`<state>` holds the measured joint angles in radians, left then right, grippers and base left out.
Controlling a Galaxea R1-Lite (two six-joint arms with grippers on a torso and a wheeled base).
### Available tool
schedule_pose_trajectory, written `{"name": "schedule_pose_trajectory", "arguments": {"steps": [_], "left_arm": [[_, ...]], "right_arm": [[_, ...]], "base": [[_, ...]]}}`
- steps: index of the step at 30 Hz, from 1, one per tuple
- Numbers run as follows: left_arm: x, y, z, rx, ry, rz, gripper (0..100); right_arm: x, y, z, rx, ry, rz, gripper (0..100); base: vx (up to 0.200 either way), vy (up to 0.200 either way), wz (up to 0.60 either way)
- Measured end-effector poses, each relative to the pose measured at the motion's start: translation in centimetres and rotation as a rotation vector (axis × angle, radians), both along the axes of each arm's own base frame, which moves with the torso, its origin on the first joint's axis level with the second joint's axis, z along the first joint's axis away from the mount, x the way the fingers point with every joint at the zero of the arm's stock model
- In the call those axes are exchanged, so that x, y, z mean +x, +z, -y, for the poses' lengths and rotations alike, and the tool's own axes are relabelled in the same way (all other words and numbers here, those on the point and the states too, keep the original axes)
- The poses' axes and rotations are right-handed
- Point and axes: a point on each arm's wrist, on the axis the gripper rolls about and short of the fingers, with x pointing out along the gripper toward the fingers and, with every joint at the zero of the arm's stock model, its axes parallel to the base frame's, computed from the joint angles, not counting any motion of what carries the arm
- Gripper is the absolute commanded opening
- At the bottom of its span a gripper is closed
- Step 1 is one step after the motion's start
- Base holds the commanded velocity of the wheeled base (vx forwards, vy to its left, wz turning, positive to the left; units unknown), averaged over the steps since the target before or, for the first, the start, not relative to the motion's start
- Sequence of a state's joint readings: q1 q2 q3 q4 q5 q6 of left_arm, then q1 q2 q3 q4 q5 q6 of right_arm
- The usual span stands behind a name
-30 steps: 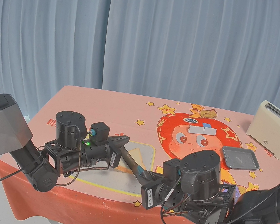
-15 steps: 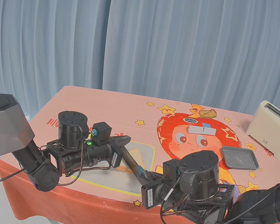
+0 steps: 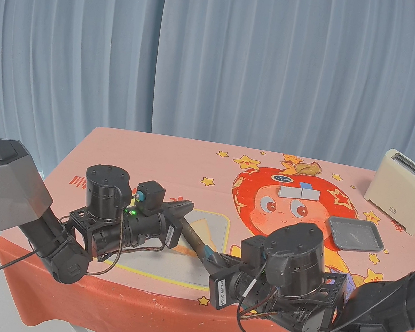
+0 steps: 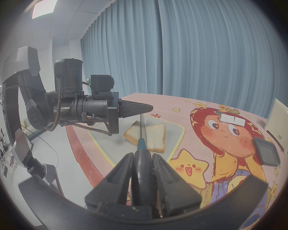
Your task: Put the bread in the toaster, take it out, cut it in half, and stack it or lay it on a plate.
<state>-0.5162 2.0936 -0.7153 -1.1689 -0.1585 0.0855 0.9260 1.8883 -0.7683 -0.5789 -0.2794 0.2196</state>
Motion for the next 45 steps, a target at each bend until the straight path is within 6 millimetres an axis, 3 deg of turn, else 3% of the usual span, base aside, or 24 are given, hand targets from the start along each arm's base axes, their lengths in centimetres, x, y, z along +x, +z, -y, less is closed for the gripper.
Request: {"name": "schedule_pose_trajectory", "arguments": {"steps": [45], "left_arm": [[0.2,1.2,0.1,-0.015,0.003,0.026,0]], "right_arm": [[0.4,0.1,0.0,0.012,-0.011,0.009,0]], "base": [[0.0,0.0,0.0]]}}
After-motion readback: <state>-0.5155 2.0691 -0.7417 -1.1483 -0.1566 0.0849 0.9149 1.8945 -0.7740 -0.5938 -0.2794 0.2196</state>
